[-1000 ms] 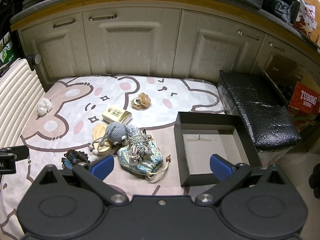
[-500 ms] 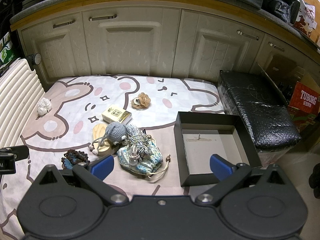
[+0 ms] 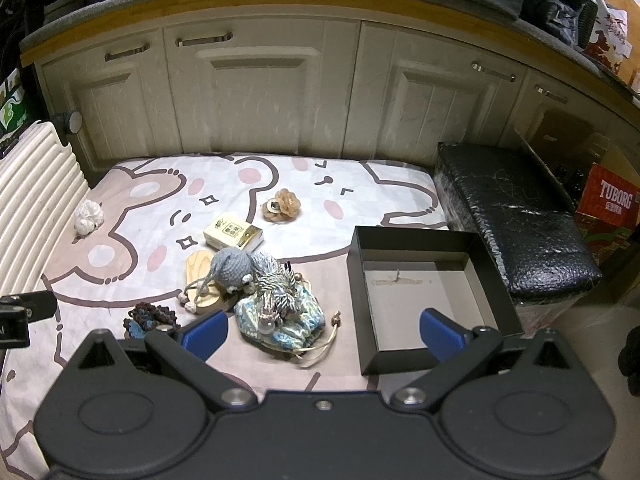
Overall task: Organize objects
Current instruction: 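Grasp the brown-blue yarn bundle with the left tool while the right tool grasps the silver tasseled cord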
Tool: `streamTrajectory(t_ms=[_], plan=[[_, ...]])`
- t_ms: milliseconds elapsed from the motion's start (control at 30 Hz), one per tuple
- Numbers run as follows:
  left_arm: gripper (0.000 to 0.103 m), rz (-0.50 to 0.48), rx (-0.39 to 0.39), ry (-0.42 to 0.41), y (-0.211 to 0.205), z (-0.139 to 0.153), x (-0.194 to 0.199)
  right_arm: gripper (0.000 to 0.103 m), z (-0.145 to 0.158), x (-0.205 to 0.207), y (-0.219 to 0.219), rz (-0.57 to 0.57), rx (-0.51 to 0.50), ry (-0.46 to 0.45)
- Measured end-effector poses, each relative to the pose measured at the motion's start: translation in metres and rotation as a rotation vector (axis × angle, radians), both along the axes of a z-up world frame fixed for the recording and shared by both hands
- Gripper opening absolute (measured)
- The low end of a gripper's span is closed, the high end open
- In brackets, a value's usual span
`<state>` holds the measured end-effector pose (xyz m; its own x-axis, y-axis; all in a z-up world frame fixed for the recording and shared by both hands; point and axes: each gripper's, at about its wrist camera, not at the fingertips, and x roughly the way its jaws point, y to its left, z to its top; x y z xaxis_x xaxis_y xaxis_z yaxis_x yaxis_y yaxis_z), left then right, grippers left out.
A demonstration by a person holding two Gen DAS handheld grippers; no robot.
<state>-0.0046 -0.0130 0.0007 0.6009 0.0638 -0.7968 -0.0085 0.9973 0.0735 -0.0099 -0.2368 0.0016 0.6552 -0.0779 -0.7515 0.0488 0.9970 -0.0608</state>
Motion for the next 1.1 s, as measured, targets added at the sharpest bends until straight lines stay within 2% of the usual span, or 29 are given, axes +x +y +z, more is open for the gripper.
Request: streamTrajectory(t_ms=[400, 600, 900, 1100], plan=[[0.103, -0.024, -0.008, -0.085, 0.0, 0.021, -0.003, 0.103, 0.018, -0.004, -0.012, -0.018, 0.072, -0.08], [0.103, -0.036, 0.008, -0.109, -0.006, 0.032, 0.005, 0.103, 0.03, 0.007, -0.01, -0.011, 0.044, -0.112], [0.103, -0.056, 0.045, -0.139, -0.016, 0.047, 0.03, 0.103, 0.042, 0.045, -0.01, 0.01, 0.054, -0.138], [0.103, -0.066, 0.028, -0.112, -0.017, 0.042, 0.057, 0.103, 0.033, 0.076, -0.012, 0.012, 0.058, -0.123]])
